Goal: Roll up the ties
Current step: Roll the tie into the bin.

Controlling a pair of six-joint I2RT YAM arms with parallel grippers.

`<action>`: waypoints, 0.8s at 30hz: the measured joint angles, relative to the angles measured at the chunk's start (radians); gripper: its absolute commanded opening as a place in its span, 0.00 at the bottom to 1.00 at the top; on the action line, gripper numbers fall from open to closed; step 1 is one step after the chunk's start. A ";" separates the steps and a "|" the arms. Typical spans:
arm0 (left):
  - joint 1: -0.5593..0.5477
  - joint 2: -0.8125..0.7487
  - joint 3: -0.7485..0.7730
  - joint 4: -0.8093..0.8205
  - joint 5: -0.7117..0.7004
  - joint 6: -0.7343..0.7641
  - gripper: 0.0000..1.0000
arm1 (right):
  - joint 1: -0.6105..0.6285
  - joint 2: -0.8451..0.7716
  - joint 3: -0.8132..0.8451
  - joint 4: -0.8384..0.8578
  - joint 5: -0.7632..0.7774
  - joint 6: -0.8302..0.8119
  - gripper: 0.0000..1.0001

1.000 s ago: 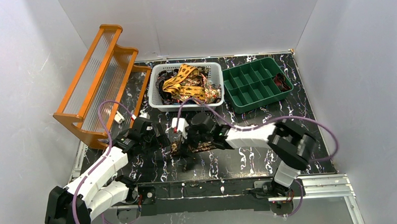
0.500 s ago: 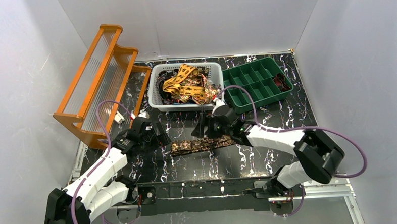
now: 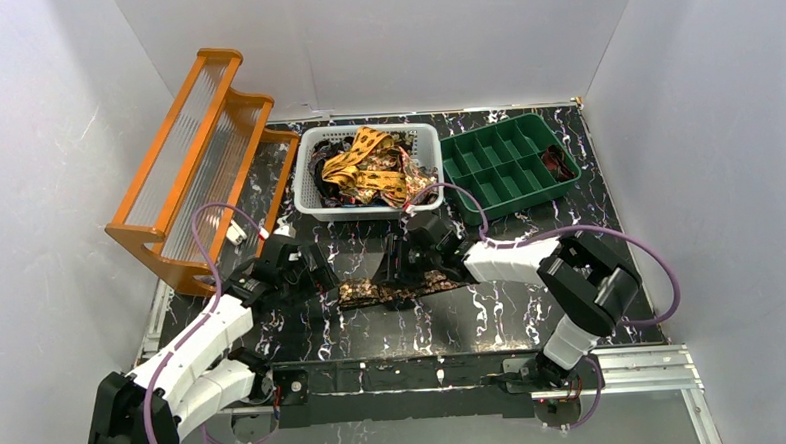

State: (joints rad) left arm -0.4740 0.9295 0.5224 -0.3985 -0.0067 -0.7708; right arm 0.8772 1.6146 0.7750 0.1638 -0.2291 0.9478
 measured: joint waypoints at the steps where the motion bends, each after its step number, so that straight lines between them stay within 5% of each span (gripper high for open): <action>1: 0.000 0.000 -0.002 0.003 0.000 0.000 0.89 | 0.001 0.008 0.007 0.003 -0.006 0.000 0.51; 10: 0.000 0.000 -0.008 0.009 0.013 0.000 0.89 | 0.002 0.087 0.055 0.003 -0.034 0.000 0.49; 24: 0.000 0.026 -0.082 0.114 0.112 0.000 0.90 | 0.002 0.158 0.083 -0.009 -0.078 -0.003 0.32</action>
State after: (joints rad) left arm -0.4740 0.9550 0.4408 -0.2848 0.1051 -0.7704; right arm 0.8791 1.7725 0.8581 0.1547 -0.3069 0.9443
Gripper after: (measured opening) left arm 0.891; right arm 0.331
